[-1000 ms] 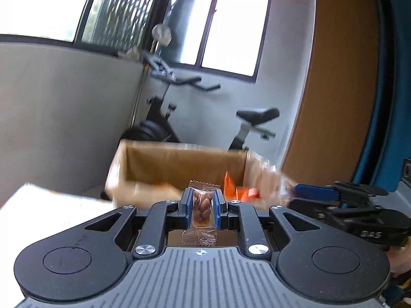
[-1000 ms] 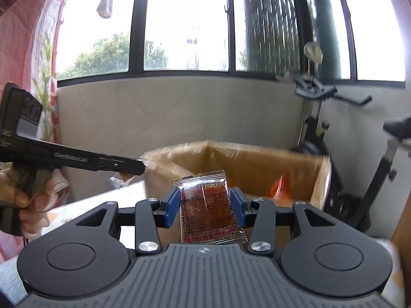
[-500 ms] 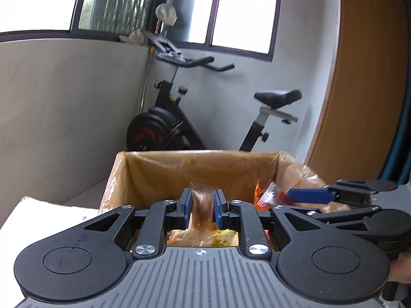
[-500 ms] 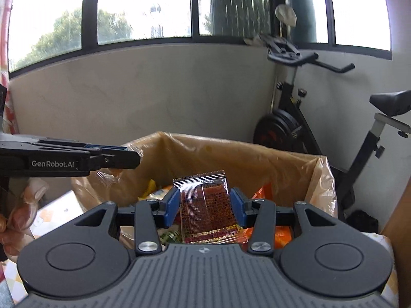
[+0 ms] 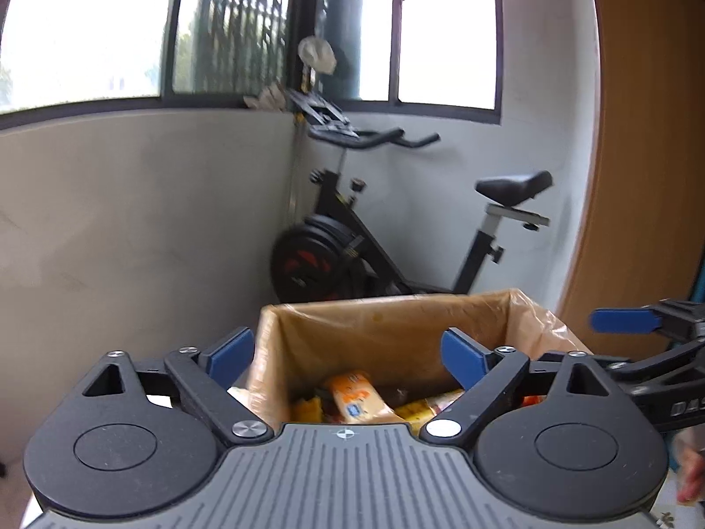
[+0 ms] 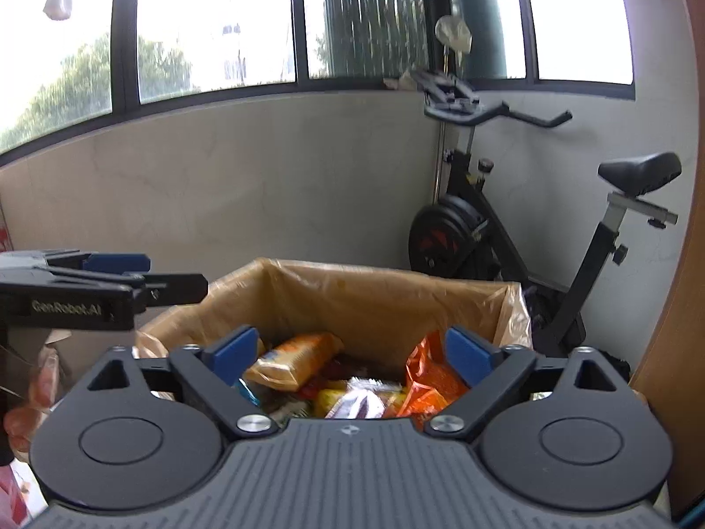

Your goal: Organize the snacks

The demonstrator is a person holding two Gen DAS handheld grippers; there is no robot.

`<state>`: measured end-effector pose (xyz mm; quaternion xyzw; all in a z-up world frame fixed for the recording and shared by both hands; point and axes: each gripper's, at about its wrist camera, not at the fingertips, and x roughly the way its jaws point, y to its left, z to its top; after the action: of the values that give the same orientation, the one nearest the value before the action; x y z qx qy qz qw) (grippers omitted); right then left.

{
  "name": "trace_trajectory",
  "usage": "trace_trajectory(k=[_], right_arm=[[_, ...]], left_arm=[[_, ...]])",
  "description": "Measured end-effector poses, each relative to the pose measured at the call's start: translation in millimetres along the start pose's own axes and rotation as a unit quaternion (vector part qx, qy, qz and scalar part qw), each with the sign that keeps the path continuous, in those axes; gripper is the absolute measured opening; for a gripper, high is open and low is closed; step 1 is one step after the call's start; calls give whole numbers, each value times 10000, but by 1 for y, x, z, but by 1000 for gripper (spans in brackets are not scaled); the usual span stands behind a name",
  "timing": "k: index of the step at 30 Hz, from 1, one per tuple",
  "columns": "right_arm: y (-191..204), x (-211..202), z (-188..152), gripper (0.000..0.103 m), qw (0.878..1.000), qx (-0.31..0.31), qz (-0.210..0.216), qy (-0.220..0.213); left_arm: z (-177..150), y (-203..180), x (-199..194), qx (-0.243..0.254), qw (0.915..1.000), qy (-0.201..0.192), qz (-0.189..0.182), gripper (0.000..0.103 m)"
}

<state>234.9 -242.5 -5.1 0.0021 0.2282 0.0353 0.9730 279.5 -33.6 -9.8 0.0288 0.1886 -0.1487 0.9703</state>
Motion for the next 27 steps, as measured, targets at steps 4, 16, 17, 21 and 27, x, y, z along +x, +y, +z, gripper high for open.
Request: trace_trajectory(k=[4, 16, 17, 21, 27], right_arm=[[9, -20, 9, 103, 9994, 179, -227, -192], [28, -77, 21, 103, 9983, 332, -213, -429], [30, -81, 21, 103, 9983, 315, -186, -448], [39, -98, 21, 103, 9979, 268, -202, -561], [46, -111, 20, 103, 9977, 222, -250, -598]], left_arm=[[5, -8, -25, 196, 9990, -218, 335, 96], [26, -11, -89, 102, 9979, -614, 180, 98], [27, -10, -92, 66, 9980, -609, 161, 98], [28, -8, -101, -139, 9980, -608, 101, 98], [25, -1, -104, -364, 9978, -562, -3, 98]])
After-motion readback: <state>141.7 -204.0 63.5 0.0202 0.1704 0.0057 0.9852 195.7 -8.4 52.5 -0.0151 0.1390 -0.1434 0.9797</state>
